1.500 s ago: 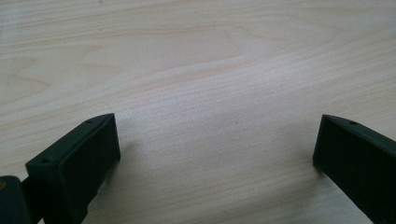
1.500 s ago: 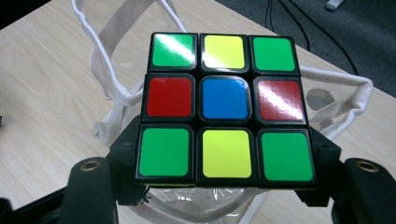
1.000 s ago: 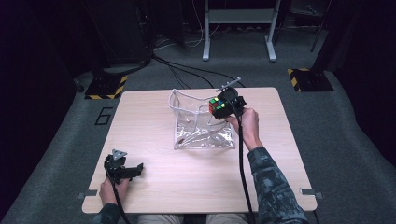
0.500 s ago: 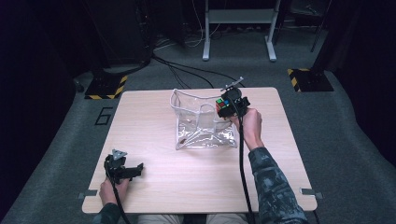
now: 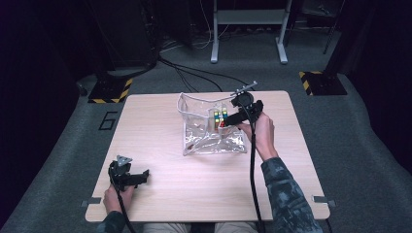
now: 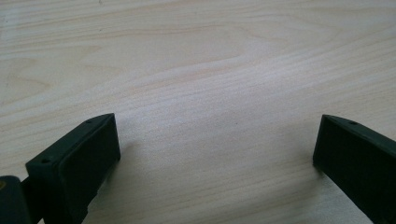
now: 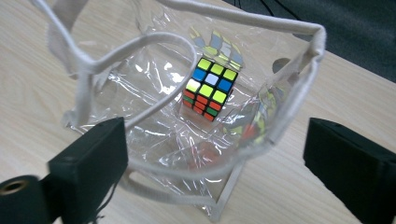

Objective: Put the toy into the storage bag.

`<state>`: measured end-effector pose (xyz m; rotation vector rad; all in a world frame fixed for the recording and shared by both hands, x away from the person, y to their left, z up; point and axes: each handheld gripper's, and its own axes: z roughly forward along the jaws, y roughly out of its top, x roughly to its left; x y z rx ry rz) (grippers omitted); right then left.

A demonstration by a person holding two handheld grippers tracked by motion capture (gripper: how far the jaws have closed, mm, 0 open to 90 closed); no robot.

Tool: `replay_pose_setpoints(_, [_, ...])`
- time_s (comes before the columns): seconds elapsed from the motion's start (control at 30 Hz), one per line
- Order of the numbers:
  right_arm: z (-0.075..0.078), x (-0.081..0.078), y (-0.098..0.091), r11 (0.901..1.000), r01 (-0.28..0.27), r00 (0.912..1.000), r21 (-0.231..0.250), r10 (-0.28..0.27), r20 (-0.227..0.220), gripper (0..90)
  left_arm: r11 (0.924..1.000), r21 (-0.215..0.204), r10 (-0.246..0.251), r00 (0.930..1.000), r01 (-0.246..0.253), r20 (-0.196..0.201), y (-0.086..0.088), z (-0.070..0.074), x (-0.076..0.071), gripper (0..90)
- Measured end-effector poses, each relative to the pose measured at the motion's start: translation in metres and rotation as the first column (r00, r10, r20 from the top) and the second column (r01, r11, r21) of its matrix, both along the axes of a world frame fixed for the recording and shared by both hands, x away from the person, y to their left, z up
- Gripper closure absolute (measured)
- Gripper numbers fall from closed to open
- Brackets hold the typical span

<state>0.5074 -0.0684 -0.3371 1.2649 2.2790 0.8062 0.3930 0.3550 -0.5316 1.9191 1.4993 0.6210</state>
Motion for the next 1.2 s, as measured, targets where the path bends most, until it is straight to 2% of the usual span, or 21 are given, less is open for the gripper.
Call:
replay_pose_setpoints(0.1, [0.003,-0.009,-0.005,0.9999,-0.009,0.9999,0.013,0.009,0.01,1.7,1.0,0.003,-0.002,1.0,0.002,0.0,0.0,0.0,0.0,0.4])
replay_pose_setpoints(0.13, [0.004,-0.019,-0.011,0.9995,-0.019,0.9994,0.027,0.018,0.031,0.1,1.0,0.003,-0.002,1.0,0.002,0.0,0.0,0.0,0.0,0.4])
replay_pose_setpoints(0.17, [0.004,-0.019,-0.011,0.9995,-0.019,0.9994,0.027,0.018,0.031,0.1,1.0,0.003,-0.002,1.0,0.002,0.0,0.0,0.0,0.0,0.4])
replay_pose_setpoints(0.2, [0.004,-0.028,-0.017,0.9991,-0.021,0.9986,0.036,0.019,0.05,0.0,1.0,0.003,-0.002,1.0,0.002,0.0,0.0,0.0,0.0,0.4])
replay_pose_setpoints(0.27, [0.001,-0.037,-0.021,0.9992,-0.014,0.9985,0.037,0.012,0.054,0.0,1.0,0.003,-0.003,1.0,0.003,0.0,0.0,0.0,0.0,0.4])
replay_pose_setpoints(0.47, [-0.025,-0.059,-0.036,0.9997,0.013,0.9979,0.023,-0.014,0.063,0.0,1.0,0.003,-0.003,1.0,0.003,0.0,0.0,0.0,0.0,0.4])
replay_pose_setpoints(0.5, [-0.025,-0.059,-0.036,0.9997,0.013,0.9979,0.023,-0.014,0.063,0.0,1.0,0.003,-0.003,1.0,0.003,0.0,0.0,0.0,0.0,0.4])
replay_pose_setpoints(0.57, [-0.04,-0.064,-0.041,0.9992,0.03,0.9984,0.027,-0.031,0.048,0.0,1.0,0.003,-0.003,1.0,0.003,0.0,0.0,0.0,0.0,0.4])
replay_pose_setpoints(0.63, [-0.062,-0.07,-0.047,0.9989,0.04,0.9986,0.026,-0.041,0.034,0.0,1.0,0.003,-0.003,1.0,0.003,0.0,0.0,0.0,0.0,0.4])
replay_pose_setpoints(0.67, [-0.062,-0.07,-0.047,0.9989,0.04,0.9986,0.026,-0.041,0.034,0.0,1.0,0.003,-0.003,1.0,0.003,0.0,0.0,0.0,0.0,0.4])
replay_pose_setpoints(0.7, [-0.081,-0.074,-0.052,0.9973,0.061,0.9981,0.042,-0.061,0.009,0.0,1.0,0.003,-0.002,1.0,0.002,0.0,0.0,0.0,0.0,0.4])
replay_pose_setpoints(0.8, [-0.107,-0.079,-0.056,0.9961,0.076,0.9971,0.045,-0.075,-0.015,0.0,1.0,0.003,-0.002,1.0,0.002,0.0,0.0,0.0,0.0,0.4])
replay_pose_setpoints(0.83, [-0.107,-0.079,-0.056,0.9961,0.076,0.9971,0.045,-0.075,-0.015,0.0,1.0,0.003,-0.002,1.0,0.002,0.0,0.0,0.0,0.0,0.4])
replay_pose_setpoints(0.97, [-0.144,-0.089,-0.061,0.9955,0.088,0.9953,0.035,-0.086,-0.044,0.2,1.0,0.003,-0.003,1.0,0.003,0.0,0.0,0.0,0.0,0.4])
replay_pose_setpoints(1.0, [-0.162,-0.094,-0.064,0.9928,0.107,0.9921,0.053,-0.104,-0.07,0.2,1.0,0.003,-0.002,1.0,0.002,0.0,0.0,0.0,0.0,0.4])
replay_pose_setpoints(1.17, [-0.185,-0.104,-0.068,0.9903,0.119,0.9915,0.072,-0.114,-0.063,0.0,1.0,0.003,-0.002,1.0,0.002,0.0,0.0,0.0,0.0,0.4])
replay_pose_setpoints(1.2, [-0.187,-0.106,-0.069,0.9915,0.114,0.9931,0.063,-0.112,-0.034,0.0,1.0,0.005,-0.005,1.0,0.005,-0.002,0.0,0.0,0.0,0.4])
